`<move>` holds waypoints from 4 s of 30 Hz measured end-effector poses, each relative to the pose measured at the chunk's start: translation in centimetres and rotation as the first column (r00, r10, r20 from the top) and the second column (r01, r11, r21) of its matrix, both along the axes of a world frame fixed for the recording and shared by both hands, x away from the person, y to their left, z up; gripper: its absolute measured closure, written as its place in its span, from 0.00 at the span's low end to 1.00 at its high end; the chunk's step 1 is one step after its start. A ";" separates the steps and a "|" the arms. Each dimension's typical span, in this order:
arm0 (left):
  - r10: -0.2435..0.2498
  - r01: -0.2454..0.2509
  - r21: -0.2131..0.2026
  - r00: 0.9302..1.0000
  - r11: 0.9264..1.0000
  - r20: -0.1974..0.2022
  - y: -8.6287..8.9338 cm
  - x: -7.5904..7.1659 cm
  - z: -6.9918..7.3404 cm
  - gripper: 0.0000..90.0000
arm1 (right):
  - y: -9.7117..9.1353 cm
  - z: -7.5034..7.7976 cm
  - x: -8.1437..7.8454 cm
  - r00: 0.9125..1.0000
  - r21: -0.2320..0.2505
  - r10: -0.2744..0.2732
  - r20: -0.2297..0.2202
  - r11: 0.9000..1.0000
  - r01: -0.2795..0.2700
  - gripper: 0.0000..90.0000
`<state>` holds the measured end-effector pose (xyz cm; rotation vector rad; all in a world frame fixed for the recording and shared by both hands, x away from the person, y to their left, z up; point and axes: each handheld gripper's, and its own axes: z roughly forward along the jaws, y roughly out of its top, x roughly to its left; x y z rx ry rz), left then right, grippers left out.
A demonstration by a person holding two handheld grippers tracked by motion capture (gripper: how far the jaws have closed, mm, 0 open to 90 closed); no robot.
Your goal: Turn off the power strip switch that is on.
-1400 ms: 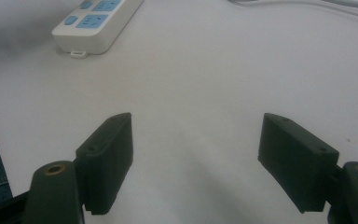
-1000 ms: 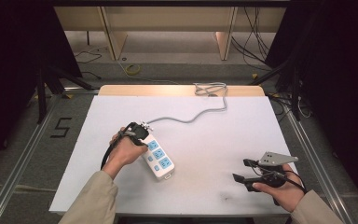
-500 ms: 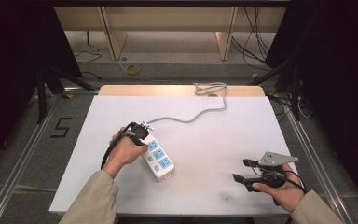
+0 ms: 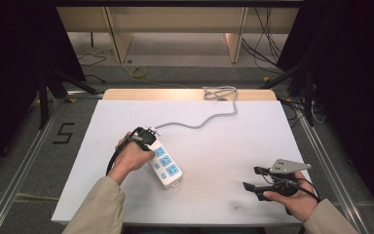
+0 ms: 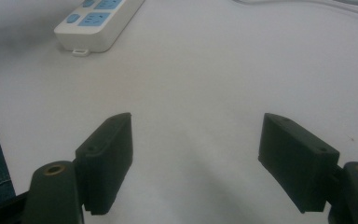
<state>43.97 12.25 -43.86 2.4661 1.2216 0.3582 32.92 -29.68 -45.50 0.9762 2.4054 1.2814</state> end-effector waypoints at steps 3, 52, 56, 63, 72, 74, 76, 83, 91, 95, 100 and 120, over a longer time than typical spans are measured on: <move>-0.002 0.002 0.012 1.000 1.000 0.000 -0.1 0.0 0.0 1.00 | 0.0 0.0 0.0 1.000 -0.001 0.001 -0.002 1.000 -0.001 0.30; -0.044 0.042 0.077 0.999 0.996 0.023 -0.7 -0.3 0.0 1.00 | 0.0 -0.1 0.0 1.000 0.002 0.002 -0.009 1.000 -0.002 0.30; -0.047 0.045 0.073 0.999 0.996 0.024 -0.7 -0.3 0.0 1.00 | 0.0 0.0 0.0 1.000 0.003 0.002 -0.009 1.000 -0.002 0.30; -0.027 0.026 0.035 0.999 0.999 0.042 0.0 -0.2 0.2 1.00 | 0.0 0.0 0.0 1.000 0.002 0.004 -0.009 1.000 -0.004 0.30; -0.005 0.006 -0.011 0.997 1.000 0.076 0.2 -0.3 0.7 0.96 | 0.0 0.0 0.0 1.000 0.000 0.004 -0.008 1.000 -0.004 0.30; 0.003 -0.001 -0.024 0.997 1.000 0.083 0.4 -0.4 0.8 0.94 | 0.0 0.0 0.0 1.000 0.000 0.004 -0.008 1.000 -0.004 0.30; 0.008 -0.005 -0.038 0.996 0.999 0.086 0.5 -0.5 1.1 0.94 | 0.0 0.0 0.0 1.000 0.000 0.003 -0.008 1.000 -0.003 0.30; 0.014 -0.007 -0.059 0.993 0.998 0.116 0.9 -0.9 1.5 0.87 | 0.0 0.0 0.0 1.000 0.000 0.003 -0.008 1.000 -0.003 0.30; 0.021 -0.008 -0.087 0.989 0.996 0.149 1.4 -1.2 2.1 0.78 | -0.1 0.0 0.0 1.000 0.001 0.002 -0.009 1.000 -0.002 0.30; 0.029 -0.009 -0.121 0.986 0.993 0.166 1.7 -1.4 2.4 0.78 | -0.1 0.0 0.0 1.000 0.001 0.002 -0.008 1.000 -0.002 0.30; 0.025 0.003 -0.133 0.979 0.991 0.203 2.0 -1.7 2.7 0.70 | -0.1 0.0 0.0 1.000 0.001 0.001 -0.007 1.000 -0.001 0.30; 0.013 0.064 -0.231 0.948 0.971 0.319 2.6 -3.0 2.9 0.35 | -0.1 0.0 0.1 1.000 0.002 -0.004 0.002 1.000 0.004 0.30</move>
